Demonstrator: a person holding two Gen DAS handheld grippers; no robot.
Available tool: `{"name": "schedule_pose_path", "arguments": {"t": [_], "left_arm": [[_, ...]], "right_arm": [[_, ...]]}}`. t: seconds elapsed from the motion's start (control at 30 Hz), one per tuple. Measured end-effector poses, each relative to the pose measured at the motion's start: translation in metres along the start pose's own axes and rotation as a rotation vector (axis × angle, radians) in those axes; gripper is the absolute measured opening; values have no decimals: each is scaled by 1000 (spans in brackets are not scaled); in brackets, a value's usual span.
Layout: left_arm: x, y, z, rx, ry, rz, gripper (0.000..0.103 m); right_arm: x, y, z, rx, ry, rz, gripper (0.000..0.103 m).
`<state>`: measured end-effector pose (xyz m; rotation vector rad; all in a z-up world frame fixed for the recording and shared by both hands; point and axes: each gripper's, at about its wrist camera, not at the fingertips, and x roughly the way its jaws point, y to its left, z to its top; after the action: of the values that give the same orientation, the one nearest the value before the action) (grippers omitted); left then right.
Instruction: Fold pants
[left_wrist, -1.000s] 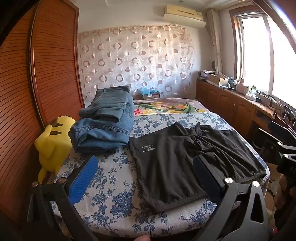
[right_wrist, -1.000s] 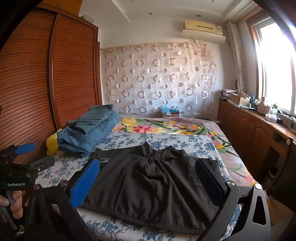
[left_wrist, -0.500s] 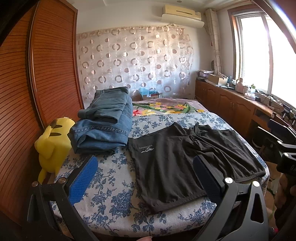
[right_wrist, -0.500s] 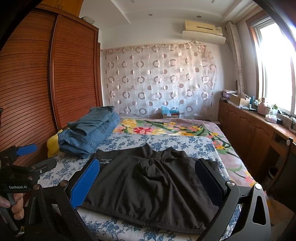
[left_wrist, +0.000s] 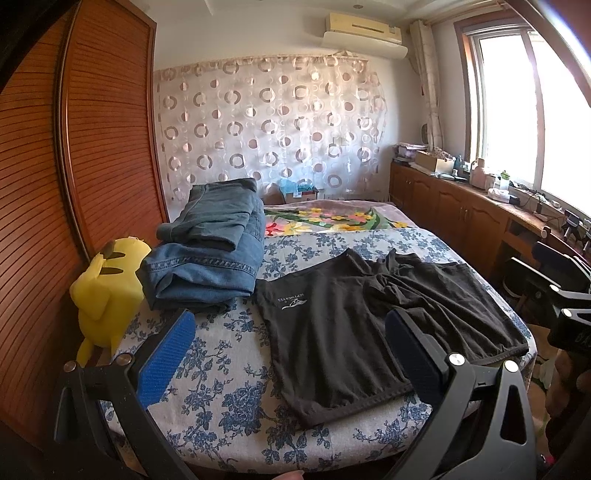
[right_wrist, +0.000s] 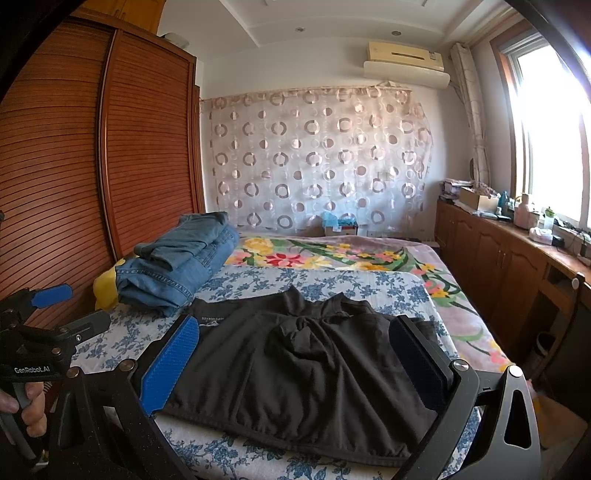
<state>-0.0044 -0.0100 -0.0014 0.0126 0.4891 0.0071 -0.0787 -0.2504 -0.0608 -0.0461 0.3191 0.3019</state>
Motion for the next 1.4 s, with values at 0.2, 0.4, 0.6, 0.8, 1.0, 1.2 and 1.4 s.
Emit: {"name": "schedule_pose_path", "arguments": {"t": [0.2, 0.4, 0.6, 0.8, 1.0, 1.2, 1.4], "left_arm": [[-1, 0, 1, 0, -3, 1, 103], [-2, 0, 2, -1, -4, -1, 103], [-2, 0, 1, 0, -6, -2, 103], [-3, -1, 4, 0, -7, -2, 103], [-3, -1, 3, 0, -8, -2, 103], [-3, -1, 2, 0, -9, -2, 103], [-3, -1, 7, -1, 0, -1, 103]], "right_arm": [[0, 1, -1, 1, -3, -1, 103], [0, 1, -1, 1, -4, -2, 103], [0, 1, -1, 0, -4, -1, 103], [0, 2, -1, 0, -6, -1, 103], [0, 2, -1, 1, -6, -1, 103], [0, 2, -2, 1, -6, -1, 103], [0, 1, -3, 4, -2, -2, 103]]}}
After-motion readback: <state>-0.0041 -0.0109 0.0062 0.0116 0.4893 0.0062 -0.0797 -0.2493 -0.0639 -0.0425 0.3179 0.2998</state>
